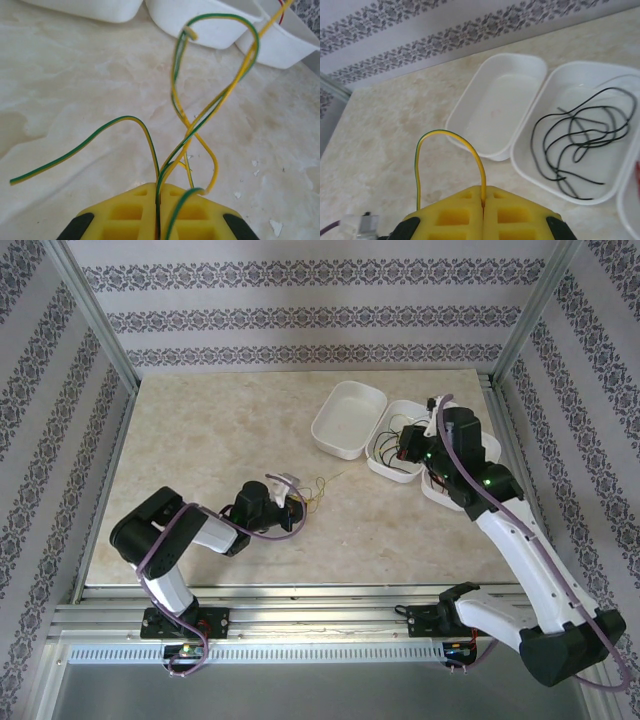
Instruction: Untangle the cables
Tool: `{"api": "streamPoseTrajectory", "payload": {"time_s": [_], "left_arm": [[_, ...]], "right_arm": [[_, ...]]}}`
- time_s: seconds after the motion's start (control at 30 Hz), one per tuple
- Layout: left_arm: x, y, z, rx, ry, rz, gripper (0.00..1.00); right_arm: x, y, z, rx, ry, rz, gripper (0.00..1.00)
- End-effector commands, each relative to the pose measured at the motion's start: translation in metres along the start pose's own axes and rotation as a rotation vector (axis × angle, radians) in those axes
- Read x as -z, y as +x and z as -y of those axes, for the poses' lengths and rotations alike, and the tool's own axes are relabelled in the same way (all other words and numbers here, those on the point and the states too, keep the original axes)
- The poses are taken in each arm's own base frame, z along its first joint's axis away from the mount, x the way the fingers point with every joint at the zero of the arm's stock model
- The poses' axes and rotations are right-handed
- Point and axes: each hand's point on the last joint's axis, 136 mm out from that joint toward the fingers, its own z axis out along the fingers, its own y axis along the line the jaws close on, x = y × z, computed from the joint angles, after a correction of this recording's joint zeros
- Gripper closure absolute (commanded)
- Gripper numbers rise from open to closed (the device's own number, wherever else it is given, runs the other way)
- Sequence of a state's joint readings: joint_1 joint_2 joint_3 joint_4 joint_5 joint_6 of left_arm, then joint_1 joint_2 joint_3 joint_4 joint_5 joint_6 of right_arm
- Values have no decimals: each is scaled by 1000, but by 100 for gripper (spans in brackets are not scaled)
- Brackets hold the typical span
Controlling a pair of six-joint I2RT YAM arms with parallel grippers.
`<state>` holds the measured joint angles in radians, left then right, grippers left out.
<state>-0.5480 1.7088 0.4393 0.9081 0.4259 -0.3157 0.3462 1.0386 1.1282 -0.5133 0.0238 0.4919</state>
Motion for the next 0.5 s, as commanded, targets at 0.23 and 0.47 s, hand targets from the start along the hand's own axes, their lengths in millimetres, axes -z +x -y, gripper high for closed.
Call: {"api": "streamPoseTrajectory", "payload": {"time_s": [0.23,0.47], "left_arm": [[32,1,-36,16,-177,-14,100],[48,-1,-49,2,-246,-35,92]], "right_arm": [[54,-51,43,48,192,193,100],[74,-66,53,68,250,253,100]]}}
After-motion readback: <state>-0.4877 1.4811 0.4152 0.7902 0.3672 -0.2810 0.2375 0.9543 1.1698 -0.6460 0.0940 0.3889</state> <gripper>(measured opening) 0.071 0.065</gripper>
